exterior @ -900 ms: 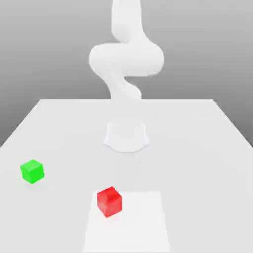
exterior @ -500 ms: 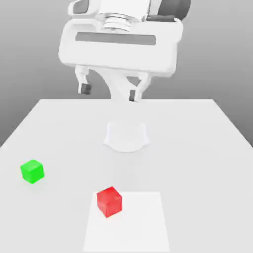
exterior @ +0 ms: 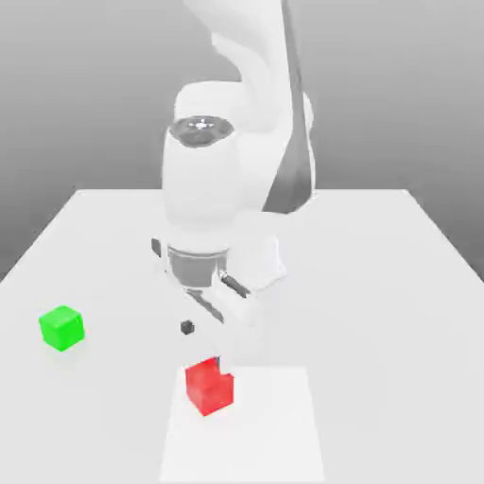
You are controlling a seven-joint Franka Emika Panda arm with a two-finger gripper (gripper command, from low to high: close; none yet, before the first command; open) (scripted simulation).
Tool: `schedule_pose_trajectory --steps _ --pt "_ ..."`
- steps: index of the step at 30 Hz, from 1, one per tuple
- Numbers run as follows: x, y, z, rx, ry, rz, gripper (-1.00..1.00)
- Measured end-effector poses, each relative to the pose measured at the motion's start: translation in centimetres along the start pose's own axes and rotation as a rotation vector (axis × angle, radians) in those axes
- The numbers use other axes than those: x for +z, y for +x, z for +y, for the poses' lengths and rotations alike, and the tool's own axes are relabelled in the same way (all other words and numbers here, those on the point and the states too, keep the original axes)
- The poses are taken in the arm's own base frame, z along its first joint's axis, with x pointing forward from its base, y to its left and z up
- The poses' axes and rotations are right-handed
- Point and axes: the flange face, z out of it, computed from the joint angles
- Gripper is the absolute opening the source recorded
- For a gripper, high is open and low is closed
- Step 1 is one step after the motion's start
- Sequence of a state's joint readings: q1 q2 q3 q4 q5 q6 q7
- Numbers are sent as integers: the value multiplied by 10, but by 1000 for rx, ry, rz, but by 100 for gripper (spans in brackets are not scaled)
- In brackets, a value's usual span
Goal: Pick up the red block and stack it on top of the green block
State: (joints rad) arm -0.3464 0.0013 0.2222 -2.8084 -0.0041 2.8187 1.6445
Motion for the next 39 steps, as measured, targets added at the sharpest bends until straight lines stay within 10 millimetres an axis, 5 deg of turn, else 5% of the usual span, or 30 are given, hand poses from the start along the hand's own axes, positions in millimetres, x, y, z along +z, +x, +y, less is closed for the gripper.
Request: schedule_pose_trajectory --steps 13,14,20,36,37,39 --pt "60 0 3 5 -6 -2 0" --pt "63 0 4 4 -7 -1 -100" --pt "65 0 4 3 -6 -1 -100" --pt "-1 0 3 2 -4 -1 -100" --pt "-3 2 3 -2 -7 1 -100" --pt "-6 41 3 65 -10 6 -100"
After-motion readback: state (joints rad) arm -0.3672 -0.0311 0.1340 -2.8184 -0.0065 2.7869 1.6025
